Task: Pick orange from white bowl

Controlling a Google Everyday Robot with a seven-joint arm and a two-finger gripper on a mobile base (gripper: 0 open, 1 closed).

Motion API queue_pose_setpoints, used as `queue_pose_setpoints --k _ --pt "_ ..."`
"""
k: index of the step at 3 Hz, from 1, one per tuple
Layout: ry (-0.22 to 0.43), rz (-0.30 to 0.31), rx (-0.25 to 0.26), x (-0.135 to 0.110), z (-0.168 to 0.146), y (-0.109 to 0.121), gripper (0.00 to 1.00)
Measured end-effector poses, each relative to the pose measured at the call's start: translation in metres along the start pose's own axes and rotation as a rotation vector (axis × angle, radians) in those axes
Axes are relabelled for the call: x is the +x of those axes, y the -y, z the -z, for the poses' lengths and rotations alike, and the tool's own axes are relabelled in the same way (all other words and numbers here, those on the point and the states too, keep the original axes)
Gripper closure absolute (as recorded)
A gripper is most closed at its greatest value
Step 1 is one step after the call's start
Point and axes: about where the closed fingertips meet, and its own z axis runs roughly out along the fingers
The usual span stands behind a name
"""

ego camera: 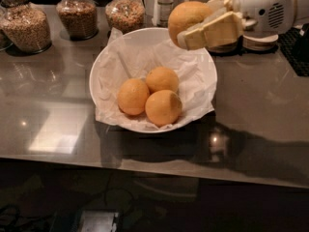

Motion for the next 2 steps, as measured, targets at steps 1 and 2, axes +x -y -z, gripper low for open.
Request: queue_pose_setpoints --k 1,2 --pt "0.057 0.018 0.015 0.002 0.013 -0.040 1.00" --pt "0.135 0.015 0.008 0.014 0.035 -0.079 1.00"
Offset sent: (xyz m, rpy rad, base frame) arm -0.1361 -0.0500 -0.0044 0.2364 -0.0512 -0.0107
